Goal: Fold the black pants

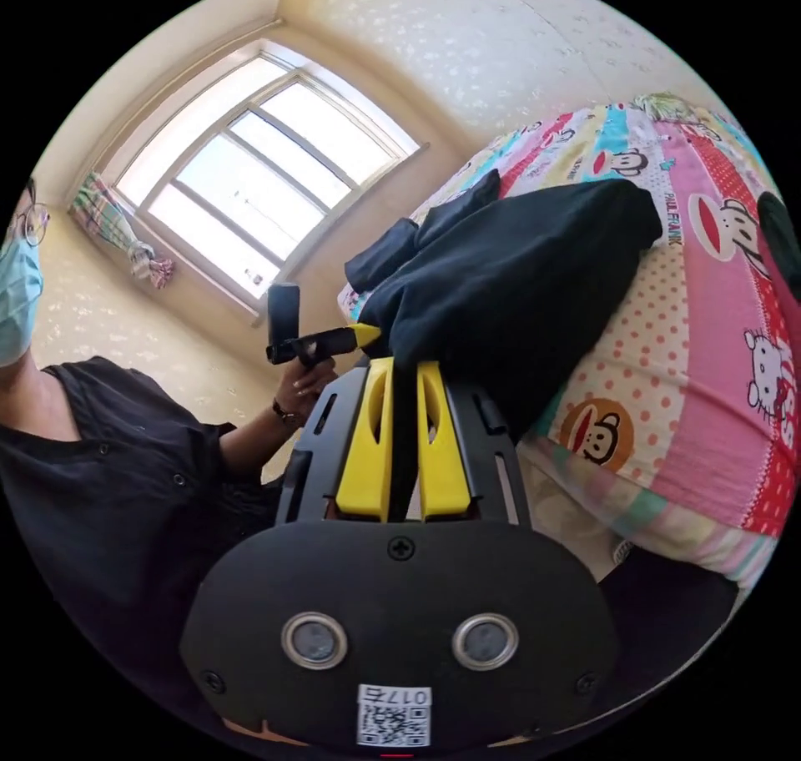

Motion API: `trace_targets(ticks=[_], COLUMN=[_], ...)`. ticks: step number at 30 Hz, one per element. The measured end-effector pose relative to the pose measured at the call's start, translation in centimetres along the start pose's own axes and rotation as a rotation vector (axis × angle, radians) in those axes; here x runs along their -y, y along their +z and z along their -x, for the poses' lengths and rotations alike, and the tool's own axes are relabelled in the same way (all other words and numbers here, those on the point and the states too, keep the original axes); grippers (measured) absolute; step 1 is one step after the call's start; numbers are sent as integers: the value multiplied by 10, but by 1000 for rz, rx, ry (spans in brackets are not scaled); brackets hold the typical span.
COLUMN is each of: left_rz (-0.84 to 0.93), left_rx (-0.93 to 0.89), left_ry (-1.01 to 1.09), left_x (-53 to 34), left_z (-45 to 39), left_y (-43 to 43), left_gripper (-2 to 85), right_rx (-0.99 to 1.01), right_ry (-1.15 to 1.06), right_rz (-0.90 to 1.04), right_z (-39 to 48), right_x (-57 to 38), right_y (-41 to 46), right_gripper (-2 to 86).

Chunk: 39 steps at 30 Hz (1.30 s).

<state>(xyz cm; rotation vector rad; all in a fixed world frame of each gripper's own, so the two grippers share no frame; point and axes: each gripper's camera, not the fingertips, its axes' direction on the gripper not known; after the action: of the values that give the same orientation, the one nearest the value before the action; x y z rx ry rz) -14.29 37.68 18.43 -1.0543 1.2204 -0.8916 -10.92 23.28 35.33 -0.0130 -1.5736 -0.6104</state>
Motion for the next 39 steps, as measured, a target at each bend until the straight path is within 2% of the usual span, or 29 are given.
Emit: trace_targets(ticks=[2, 4, 5, 9, 10, 12, 14, 19, 22, 25, 28, 31, 35, 39], left_rz=[22, -127, -162, -227, -207, -141, -91, -62, -123, -102, -185, -170, -136, -46], left_rx=[-107, -279, -288, -74, -44, -74, -106, -17, -75, -184, -155, -164, -285, -237], left_ry=[-95, -141, -153, -228, -248, -260, -272, -293, -318, -353, -400, -436, -478, -391], left_x=[3, 4, 5, 29, 41, 63, 84, 120, 120, 117, 114, 121, 128, 128], left_z=[28, 50, 55, 75, 83, 96, 109, 127, 130, 136, 138, 145, 150, 125], left_y=[-1, -31, -41, -97, -104, -105, -101, -102, -113, -99, -108, -115, -125, -154], left_gripper=[82, 106, 114, 204, 245, 264, 263, 235, 226, 205, 174, 137, 79, 63], right_rx=[105, 247, 282, 154, 158, 222, 331, 420, 426, 438, 451, 448, 505, 543], right_ry=[146, 207, 245, 347, 366, 373, 413, 458, 463, 477, 491, 504, 551, 499], right_rz=[89, -13, -92, -157, -149, -134, -105, -91, -115, -147, -175, -178, -153, -109], right_z=[-40, -62, -73, -101, -112, -129, -153, -181, -185, -187, -190, -197, -213, -204], right_x=[-11, -24, -34, -50, -50, -48, -43, -41, -47, -56, -63, -70, -82, -90], right_y=[19, 6, -6, -32, -35, -33, -21, 3, 1, -1, -4, -6, -8, -23], right_gripper=[66, 81, 94, 156, 176, 194, 210, 236, 242, 246, 250, 236, 175, 153])
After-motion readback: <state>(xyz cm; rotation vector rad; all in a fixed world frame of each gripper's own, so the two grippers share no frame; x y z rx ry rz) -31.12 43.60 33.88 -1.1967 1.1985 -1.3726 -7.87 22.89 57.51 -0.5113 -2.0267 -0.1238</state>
